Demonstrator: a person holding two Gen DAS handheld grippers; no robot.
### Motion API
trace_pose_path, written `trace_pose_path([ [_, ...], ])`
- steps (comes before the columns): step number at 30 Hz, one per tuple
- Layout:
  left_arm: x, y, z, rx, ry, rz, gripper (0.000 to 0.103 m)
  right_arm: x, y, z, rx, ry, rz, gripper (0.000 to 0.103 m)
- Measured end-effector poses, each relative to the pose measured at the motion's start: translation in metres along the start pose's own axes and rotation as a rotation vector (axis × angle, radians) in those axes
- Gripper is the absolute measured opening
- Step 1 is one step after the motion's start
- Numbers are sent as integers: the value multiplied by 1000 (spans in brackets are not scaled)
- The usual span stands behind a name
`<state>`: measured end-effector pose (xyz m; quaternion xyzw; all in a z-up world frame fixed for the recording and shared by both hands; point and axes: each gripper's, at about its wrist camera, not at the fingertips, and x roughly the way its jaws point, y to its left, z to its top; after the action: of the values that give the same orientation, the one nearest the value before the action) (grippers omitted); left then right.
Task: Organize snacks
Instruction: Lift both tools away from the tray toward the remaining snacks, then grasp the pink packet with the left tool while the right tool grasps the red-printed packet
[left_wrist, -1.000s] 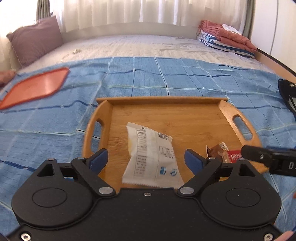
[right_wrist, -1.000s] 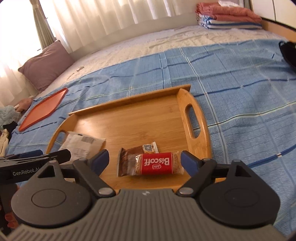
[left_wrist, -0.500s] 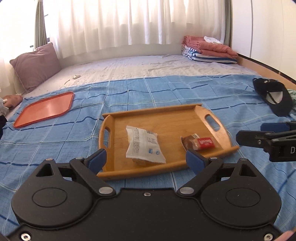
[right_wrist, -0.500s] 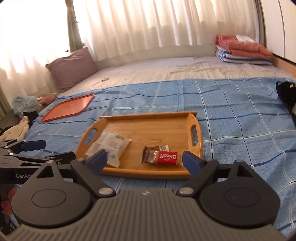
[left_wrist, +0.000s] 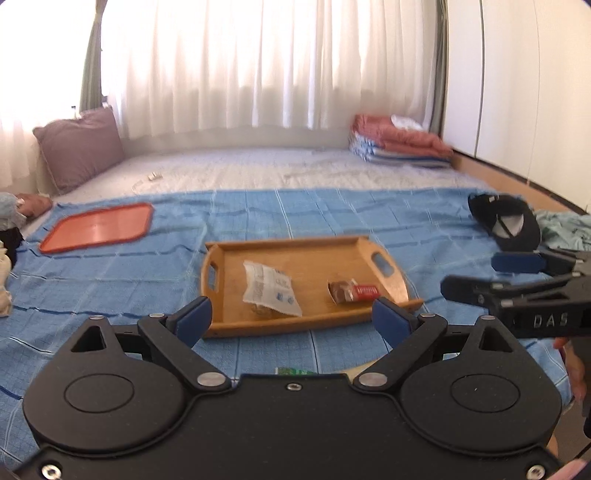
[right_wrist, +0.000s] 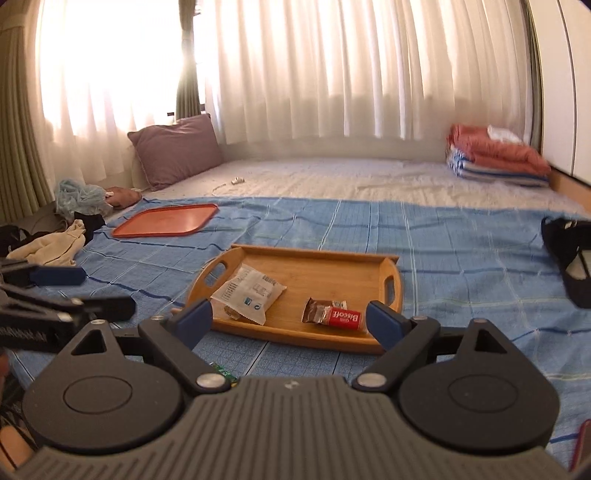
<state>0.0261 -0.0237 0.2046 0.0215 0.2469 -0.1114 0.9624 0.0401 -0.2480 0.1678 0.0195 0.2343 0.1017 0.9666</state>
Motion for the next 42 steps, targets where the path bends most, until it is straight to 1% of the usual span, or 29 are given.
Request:
trace_pose_path([
  [3, -12, 3, -5, -6, -18, 16, 94, -10, 5, -6, -24, -19, -3, 96],
  [6, -15, 5, -15, -27, -26, 7, 95, -15, 8, -15, -33, -28, -5, 96],
  [9, -13, 6, -31, -50, -37, 2, 96, -16, 11, -29, -28, -42, -19, 96],
  [13, -5, 2, -60, -41, -51, 34, 96, -12, 9, -53, -1, -50, -41, 96],
  [16, 3, -2, -83, -37, -56, 49, 96, -5, 5, -72, 12, -34, -60, 96],
  [23, 25, -5, -124, -37, -46, 72, 96, 10, -2, -113, -10, 31, -112, 94],
  [25, 30, -5, -133, -49, -46, 70, 95, 13, -5, -121, -8, 43, -127, 91],
  [27, 36, -4, -139, -65, -38, 61, 92, 16, -8, -129, -7, 52, -144, 84],
  [28, 39, -3, -143, -76, -34, 58, 87, 18, -9, -131, -4, 58, -152, 82],
  [30, 45, -2, -150, -101, -20, 58, 80, 22, -13, -137, 2, 75, -169, 72],
  [31, 50, -1, -153, -113, -5, 55, 78, 24, -13, -140, 5, 83, -172, 70],
  [33, 59, 2, -159, -141, 24, 57, 76, 29, -15, -144, 11, 100, -176, 63],
  [34, 63, 4, -162, -154, 33, 65, 76, 31, -15, -146, 9, 108, -177, 63],
  [36, 70, 5, -167, -165, 47, 79, 76, 34, -15, -150, 3, 118, -185, 58],
  [38, 75, 5, -169, -159, 58, 91, 75, 38, -15, -154, 0, 128, -191, 55],
  [39, 78, 4, -171, -154, 64, 97, 72, 40, -16, -156, 3, 132, -193, 53],
  [42, 86, 2, -174, -138, 71, 113, 71, 45, -17, -159, 9, 142, -205, 49],
])
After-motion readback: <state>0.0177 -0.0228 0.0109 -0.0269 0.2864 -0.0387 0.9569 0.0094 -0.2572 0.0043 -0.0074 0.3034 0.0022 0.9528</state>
